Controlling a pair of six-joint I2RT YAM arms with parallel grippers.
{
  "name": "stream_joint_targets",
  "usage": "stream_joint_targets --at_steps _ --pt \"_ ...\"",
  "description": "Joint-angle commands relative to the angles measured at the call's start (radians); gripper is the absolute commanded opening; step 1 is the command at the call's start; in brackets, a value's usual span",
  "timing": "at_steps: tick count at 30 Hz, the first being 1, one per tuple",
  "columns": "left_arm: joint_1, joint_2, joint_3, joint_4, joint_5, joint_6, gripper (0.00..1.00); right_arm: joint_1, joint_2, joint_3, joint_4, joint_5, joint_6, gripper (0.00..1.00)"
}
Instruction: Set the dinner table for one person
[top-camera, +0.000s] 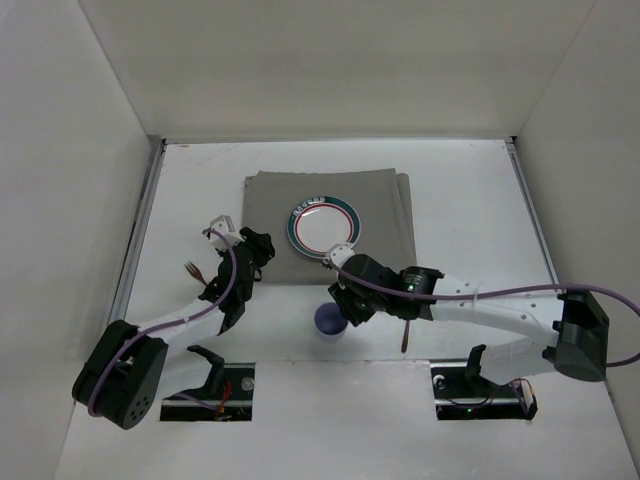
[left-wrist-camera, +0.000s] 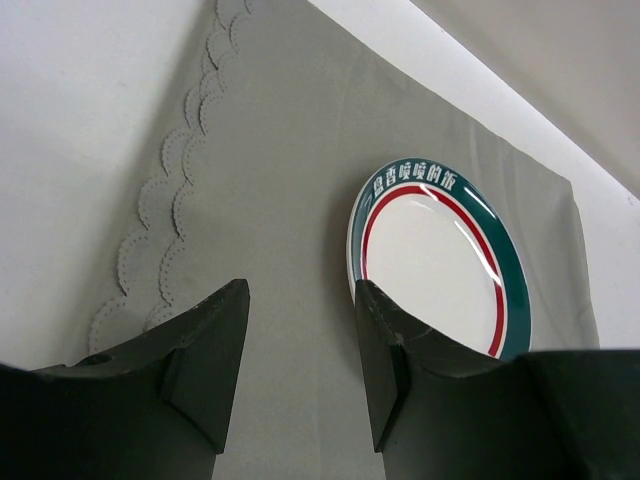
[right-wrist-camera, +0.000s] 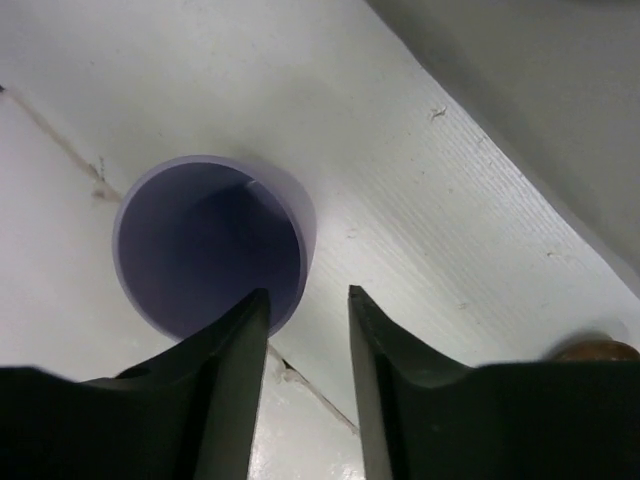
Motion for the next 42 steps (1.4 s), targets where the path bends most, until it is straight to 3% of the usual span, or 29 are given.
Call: stream_joint_targets --at_steps 1,6,9,13,19,27,32,42 --pt "-0.003 -0.004 0.019 0.049 -0.004 -0.008 0.44 0.007 0.037 0.040 0.015 -0.013 -0.021 0.39" --pt "0.004 -0.005 0.014 0.049 -0.006 -0.008 0.44 0.007 0.056 0.067 0.029 0.011 -0.021 0.15" --pt "-0.002 -0.007 0.016 0.049 -0.004 -0.008 0.44 -0.004 0.007 0.118 0.063 0.034 -0.025 0.10" --pt "-0.003 0.004 0.019 0.049 -0.006 -0.008 0.44 -0.132 -0.041 0.190 0.202 0.048 0.010 0.09" --pt "-0.013 -0.008 0.019 0.049 -0.010 -0.004 0.44 -0.431 0.107 0.288 0.392 0.132 0.063 0.07" --pt "-0.011 0.001 0.028 0.031 -0.001 -0.005 0.44 -0.691 0.409 0.570 0.270 0.161 0.050 0.08" --pt "-0.008 0.021 0.034 0.031 0.005 -0.008 0.44 -0.760 0.528 0.625 0.219 0.165 0.045 0.07" --pt "-0.005 0.031 0.037 0.031 0.006 -0.008 0.44 -0.786 0.603 0.644 0.159 0.162 0.053 0.08"
